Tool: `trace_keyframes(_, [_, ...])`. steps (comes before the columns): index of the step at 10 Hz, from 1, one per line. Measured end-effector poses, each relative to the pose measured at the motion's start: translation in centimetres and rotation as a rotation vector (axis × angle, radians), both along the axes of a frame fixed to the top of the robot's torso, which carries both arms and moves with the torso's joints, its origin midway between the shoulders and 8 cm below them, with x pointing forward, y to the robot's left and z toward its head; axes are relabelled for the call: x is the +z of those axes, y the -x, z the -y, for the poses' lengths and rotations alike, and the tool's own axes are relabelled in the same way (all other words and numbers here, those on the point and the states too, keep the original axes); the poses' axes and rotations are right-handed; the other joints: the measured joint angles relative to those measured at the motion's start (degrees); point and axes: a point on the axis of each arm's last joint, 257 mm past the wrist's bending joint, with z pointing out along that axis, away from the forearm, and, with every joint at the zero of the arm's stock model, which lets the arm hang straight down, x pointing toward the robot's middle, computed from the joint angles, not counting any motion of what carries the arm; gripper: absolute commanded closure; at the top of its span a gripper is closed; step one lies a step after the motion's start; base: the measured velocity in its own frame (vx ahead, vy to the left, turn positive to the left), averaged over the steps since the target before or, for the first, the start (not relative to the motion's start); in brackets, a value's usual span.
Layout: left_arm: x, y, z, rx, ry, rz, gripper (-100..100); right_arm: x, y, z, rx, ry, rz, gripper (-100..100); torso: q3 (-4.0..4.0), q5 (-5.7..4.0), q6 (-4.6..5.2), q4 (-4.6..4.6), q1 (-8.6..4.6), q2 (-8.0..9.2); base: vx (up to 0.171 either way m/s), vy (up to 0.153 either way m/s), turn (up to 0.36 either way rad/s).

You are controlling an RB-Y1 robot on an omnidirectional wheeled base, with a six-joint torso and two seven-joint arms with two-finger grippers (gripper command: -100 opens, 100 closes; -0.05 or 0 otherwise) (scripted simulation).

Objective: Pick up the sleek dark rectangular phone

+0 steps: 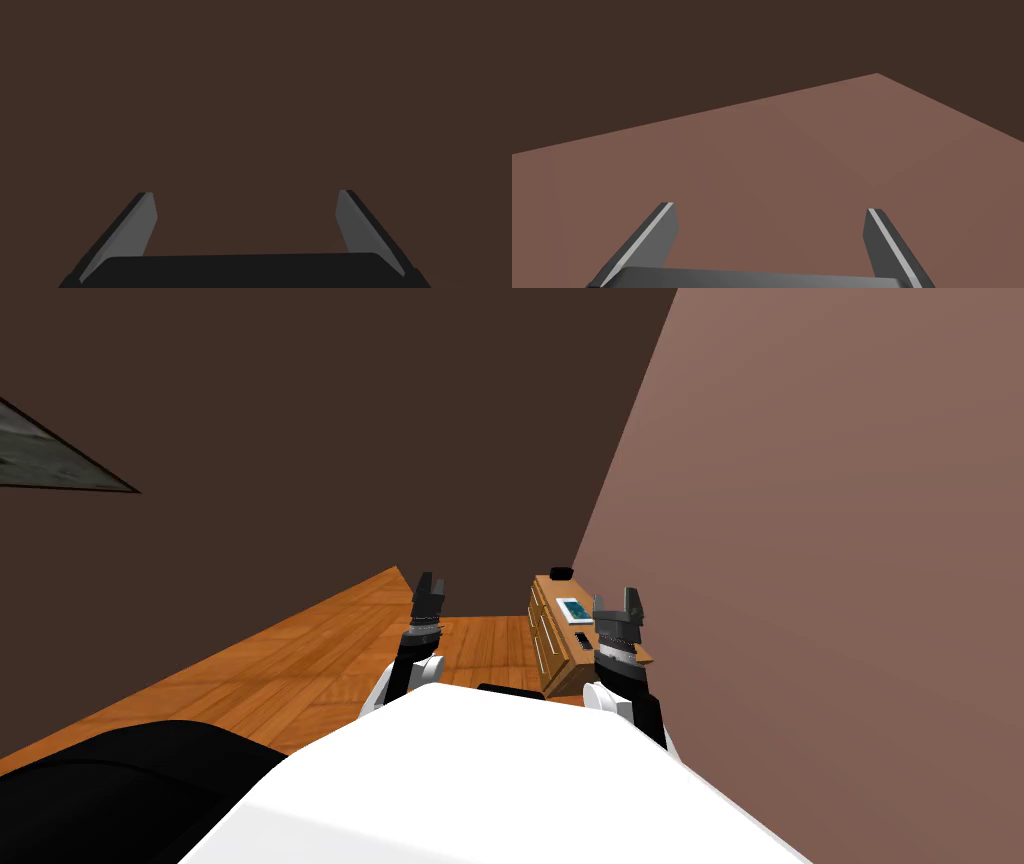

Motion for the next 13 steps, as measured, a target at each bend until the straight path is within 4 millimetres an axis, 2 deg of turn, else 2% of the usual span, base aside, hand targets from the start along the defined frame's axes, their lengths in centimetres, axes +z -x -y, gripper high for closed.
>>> trace_keyframes(7, [0.0,0.0,0.0,0.0,0.0,0.0,0,-5.6,-0.6,0.5,0.012,0.218,-0.17,-100,0.06,-0.02,0.01,0.03,-0.1,0.1,-0.023,-0.018,0.067])
trace_keyframes(9, [0.0,0.0,0.0,0.0,0.0,0.0,0,-8.3,-0.6,1.7,0.003,0.301,-0.247,-100,0.08,-0.04,-0.01,0.03,-0.18,0.13,-0.032,-0.03,0.098])
trace_keyframes(13, [0.0,0.0,0.0,0.0,0.0,0.0,0,-12.4,-0.1,3.5,-0.01,0.452,-0.373,-100,0.07,-0.03,0.01,0.03,-0.11,0.12,-0.032,-0.015,0.095])
